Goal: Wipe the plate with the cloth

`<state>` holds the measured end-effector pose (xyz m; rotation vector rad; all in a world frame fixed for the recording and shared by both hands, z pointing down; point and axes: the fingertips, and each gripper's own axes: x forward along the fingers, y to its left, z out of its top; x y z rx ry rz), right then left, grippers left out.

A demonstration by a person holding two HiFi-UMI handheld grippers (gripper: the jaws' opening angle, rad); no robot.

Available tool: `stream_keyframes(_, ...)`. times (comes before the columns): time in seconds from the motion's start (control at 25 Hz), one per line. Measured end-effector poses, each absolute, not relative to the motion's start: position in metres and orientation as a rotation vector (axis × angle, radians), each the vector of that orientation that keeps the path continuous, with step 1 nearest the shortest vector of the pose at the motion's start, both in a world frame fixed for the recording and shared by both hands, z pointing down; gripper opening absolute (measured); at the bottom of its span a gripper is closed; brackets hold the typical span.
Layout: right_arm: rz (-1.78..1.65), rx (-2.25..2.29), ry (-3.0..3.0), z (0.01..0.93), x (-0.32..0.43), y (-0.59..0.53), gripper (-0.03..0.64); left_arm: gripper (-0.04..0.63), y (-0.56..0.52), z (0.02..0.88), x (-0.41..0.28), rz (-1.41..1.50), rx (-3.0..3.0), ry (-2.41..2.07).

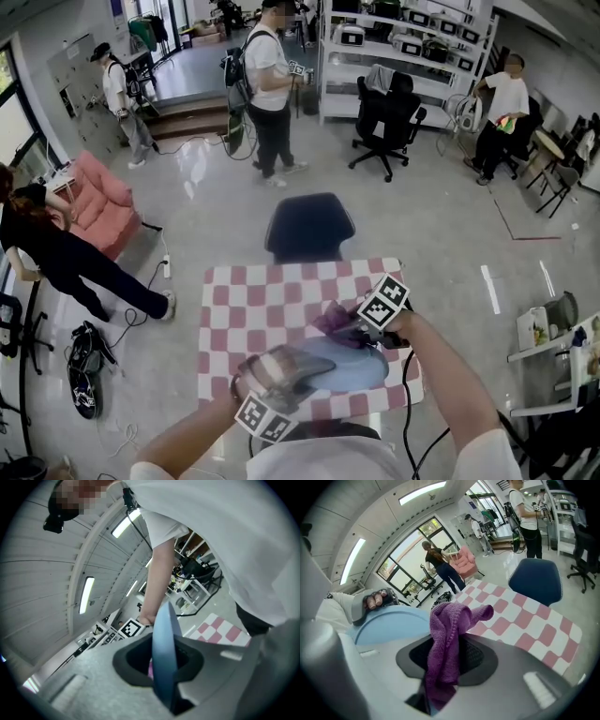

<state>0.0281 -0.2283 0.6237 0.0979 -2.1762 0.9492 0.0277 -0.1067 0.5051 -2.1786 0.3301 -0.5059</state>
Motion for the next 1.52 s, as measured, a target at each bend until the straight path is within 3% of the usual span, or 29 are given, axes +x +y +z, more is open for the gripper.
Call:
stream_keyframes(0.56,1.057,0.229,-2.224,0.614,0.104,-0.218,0.117,0.038,-0.118,0.511,0.026,-0.585,-2.187,0.442)
stream_keyframes(1.12,0.995,0.189,-2.417,0.574,0.135,-0.195,0.117,0.037,-0.134,0.53,0.029,-0.749,-2.191,0.657)
stream_keyframes(1.52,0.935,0.227,-2.416,0.597,0.157,-0.181,0.118,0.037,-0.135,0.541,0.032,-0.841,-2.252,0.895)
